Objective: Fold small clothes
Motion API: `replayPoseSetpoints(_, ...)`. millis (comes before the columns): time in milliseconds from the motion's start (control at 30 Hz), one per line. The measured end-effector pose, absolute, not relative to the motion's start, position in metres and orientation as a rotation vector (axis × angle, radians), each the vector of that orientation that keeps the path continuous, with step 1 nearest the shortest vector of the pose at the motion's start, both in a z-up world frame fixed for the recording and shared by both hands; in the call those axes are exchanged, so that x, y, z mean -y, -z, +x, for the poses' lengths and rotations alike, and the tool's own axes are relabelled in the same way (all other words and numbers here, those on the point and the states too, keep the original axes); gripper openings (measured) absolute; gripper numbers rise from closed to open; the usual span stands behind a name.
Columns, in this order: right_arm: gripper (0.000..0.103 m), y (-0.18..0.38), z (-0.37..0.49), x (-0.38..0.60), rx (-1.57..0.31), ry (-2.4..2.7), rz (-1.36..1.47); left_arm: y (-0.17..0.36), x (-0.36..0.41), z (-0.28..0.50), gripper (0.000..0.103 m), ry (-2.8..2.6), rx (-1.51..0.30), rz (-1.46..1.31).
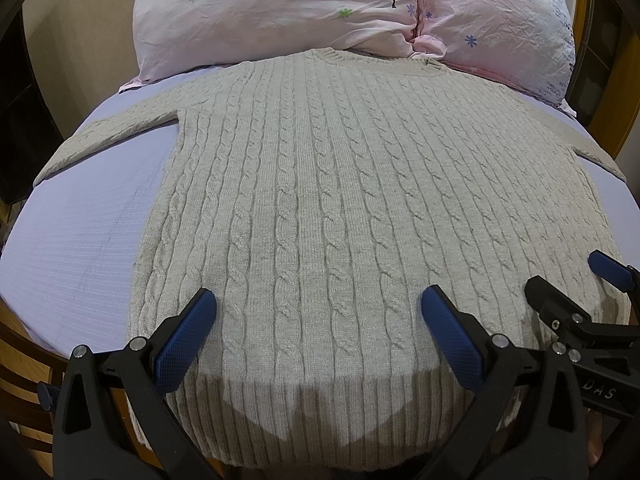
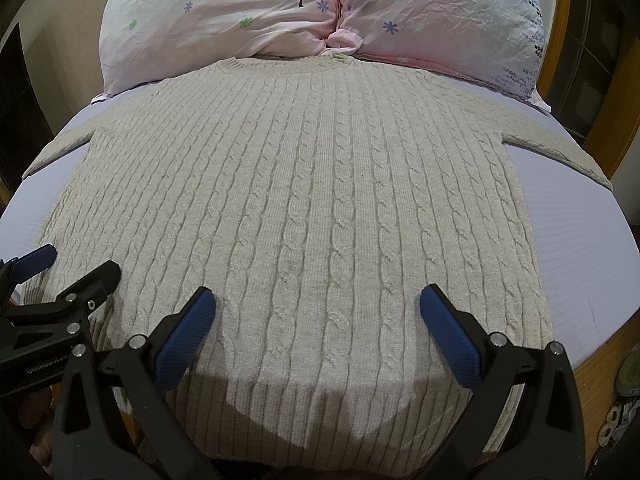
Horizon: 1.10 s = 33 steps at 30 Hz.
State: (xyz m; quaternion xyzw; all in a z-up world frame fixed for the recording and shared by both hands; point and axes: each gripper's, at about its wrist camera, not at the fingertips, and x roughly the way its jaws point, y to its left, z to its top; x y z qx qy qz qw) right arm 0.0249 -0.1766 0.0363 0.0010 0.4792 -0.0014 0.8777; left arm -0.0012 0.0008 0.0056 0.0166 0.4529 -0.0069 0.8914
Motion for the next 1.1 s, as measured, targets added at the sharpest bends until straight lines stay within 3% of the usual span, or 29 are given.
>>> replayPoseSetpoints(900,0.101,-0.041,0.022,0.176,-0.987,0.001,0.001,-0.008,0.000,0.001,0.102,0.014,-0.937,0.035)
replayPoseSetpoints(1100,0.101,-0.049,0.025,0.190,-0.907,-0.100,0.004,-0.012,-0.002,-0.004,0.102,0.022,-0.903,0.045)
